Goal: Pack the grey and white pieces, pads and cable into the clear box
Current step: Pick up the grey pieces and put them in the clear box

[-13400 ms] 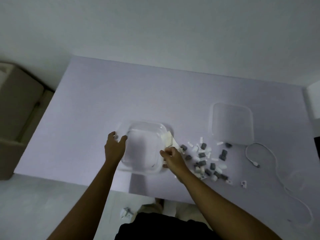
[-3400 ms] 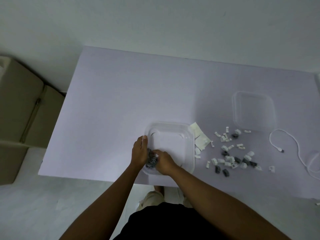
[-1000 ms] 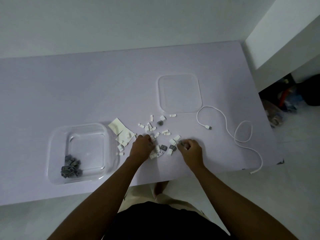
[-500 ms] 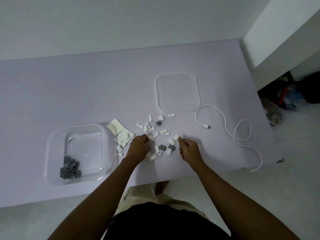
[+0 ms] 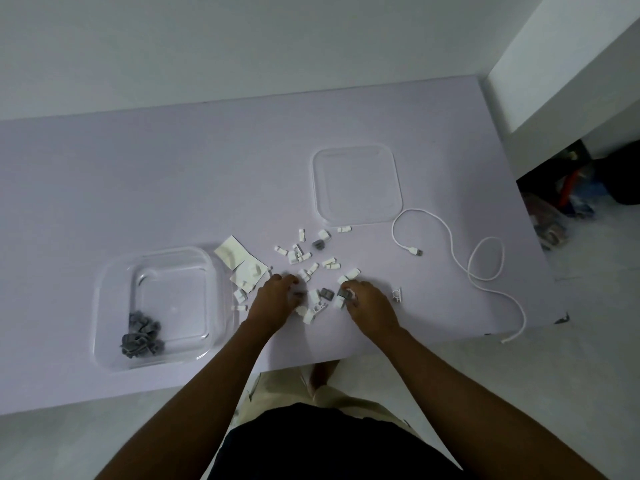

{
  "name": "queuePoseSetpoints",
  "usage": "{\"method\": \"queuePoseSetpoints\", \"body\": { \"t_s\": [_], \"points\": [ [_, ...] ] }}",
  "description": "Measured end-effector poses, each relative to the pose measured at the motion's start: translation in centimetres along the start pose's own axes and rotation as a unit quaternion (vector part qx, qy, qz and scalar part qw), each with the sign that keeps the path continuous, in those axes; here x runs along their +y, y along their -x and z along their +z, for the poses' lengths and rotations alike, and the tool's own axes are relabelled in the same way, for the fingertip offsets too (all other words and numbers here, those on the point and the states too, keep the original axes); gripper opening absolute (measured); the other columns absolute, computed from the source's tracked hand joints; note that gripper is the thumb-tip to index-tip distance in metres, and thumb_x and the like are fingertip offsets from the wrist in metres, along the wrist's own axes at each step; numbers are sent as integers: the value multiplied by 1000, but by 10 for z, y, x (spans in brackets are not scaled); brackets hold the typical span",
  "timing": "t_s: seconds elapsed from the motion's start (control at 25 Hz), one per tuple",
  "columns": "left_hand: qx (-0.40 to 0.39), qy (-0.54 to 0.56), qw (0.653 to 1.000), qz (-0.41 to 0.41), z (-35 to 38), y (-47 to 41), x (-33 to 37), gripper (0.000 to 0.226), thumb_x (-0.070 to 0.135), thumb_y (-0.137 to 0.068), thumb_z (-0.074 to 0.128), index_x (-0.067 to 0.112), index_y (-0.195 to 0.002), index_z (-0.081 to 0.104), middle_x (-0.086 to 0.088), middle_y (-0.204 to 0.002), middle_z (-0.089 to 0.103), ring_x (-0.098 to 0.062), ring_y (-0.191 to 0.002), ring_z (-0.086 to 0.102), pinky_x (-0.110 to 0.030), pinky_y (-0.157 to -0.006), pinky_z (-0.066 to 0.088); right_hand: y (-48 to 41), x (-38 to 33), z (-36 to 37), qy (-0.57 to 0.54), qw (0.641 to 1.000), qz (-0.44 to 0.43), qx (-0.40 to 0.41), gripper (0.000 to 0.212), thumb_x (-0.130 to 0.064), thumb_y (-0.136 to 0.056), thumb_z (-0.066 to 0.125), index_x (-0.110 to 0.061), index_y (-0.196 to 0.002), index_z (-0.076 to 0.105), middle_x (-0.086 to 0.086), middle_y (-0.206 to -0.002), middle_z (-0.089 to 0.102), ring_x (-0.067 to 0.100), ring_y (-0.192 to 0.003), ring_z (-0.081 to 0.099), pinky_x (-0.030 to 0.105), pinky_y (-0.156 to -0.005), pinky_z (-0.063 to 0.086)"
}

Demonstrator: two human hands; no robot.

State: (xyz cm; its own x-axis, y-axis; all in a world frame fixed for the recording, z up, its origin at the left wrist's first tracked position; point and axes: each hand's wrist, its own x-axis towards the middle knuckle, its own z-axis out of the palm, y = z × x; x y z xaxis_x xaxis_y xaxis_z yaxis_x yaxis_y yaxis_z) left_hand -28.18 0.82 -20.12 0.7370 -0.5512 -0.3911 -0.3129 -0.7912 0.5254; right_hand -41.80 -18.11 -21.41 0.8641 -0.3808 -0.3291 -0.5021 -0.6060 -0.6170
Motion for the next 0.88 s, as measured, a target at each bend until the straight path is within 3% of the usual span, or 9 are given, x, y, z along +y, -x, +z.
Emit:
{"method": "queuePoseSetpoints", "body": {
  "t_s": [0.16, 0.28, 0.36, 0.44, 0.52, 0.6, 0.68, 0.8, 0.88],
  "points": [
    [-20, -34, 999, 23, 2, -5, 7, 22, 28, -89, 64, 16, -107, 69, -8, -101, 61, -26, -87, 62, -32, -75, 51, -1, -1, 1, 46, 999, 12, 19, 24, -23, -91, 67, -16, -113, 69, 8, -105, 65, 26, -92, 65, 29, -70, 47],
    [-11, 29, 999, -41, -2, -12, 7, 25, 33, -92, 60, 10, -99, 66, -8, -92, 65, -22, -80, 60, -32, -68, 48, 0, -6, 0, -91, 994, 48, 47, 11, -21, -88, 71, -12, -94, 69, 6, -91, 66, 19, -79, 62, 25, -66, 47],
    [-10, 151, 981, -117, -8, -16, 10, 23, 30, -89, 61, 7, -90, 64, -9, -87, 69, -20, -66, 54, -29, -56, 40, 0, -13, -8, -317, 937, 136, 55, 9, -11, -92, 61, -10, -83, 62, 6, -80, 63, 19, -66, 55, 25, -54, 43],
    [-29, 391, 898, -201, -19, -18, 16, 14, 18, -88, 54, 6, -85, 60, -11, -82, 72, -16, -48, 39, -22, -44, 30, 1, -19, -21, -514, 832, 207, 20, 17, -4, -90, 43, -10, -79, 55, 9, -77, 60, 18, -54, 44, 25, -46, 26],
    [-65, 522, 813, -250, -30, -20, 18, 12, 10, -85, 46, 10, -84, 58, -6, -68, 66, -12, -41, 24, -16, -41, 19, 5, -24, -32, -603, 766, 220, -30, 19, -6, -86, 37, -11, -77, 52, 13, -79, 60, 19, -51, 40, 28, -50, 16],
    [-102, 539, 794, -261, -35, -23, 20, 14, 17, -85, 49, 13, -80, 61, -1, -60, 52, -12, -42, 19, -16, -42, 14, 5, -27, -38, -629, 746, 211, -60, 21, -11, -89, 36, -12, -75, 51, 15, -79, 62, 20, -48, 40, 28, -50, 13],
    [-98, 468, 842, -252, -35, -30, 22, 21, 28, -90, 55, 14, -76, 62, -1, -61, 46, -13, -42, 24, -18, -43, 17, 3, -30, -38, -623, 752, 204, -68, 24, -18, -92, 38, -13, -74, 52, 16, -81, 65, 20, -46, 41, 24, -46, 15],
    [-25, 191, 972, -138, -29, -47, 24, 30, 42, -92, 61, 14, -80, 62, 1, -70, 58, -21, -61, 55, -24, -52, 35, -4, -32, -37, -609, 768, 182, -74, 22, -22, -92, 42, -14, -76, 55, 19, -87, 67, 22, -47, 45, 20, -42, 21],
    [9, 84, 994, -75, -30, -58, 30, 31, 46, -90, 63, 15, -92, 61, 0, -81, 63, -23, -76, 61, -28, -64, 43, -8, -33, -38, -612, 769, 167, -81, 22, -20, -92, 41, -12, -80, 57, 20, -88, 67, 23, -48, 47, 19, -42, 24]
  ]
}}
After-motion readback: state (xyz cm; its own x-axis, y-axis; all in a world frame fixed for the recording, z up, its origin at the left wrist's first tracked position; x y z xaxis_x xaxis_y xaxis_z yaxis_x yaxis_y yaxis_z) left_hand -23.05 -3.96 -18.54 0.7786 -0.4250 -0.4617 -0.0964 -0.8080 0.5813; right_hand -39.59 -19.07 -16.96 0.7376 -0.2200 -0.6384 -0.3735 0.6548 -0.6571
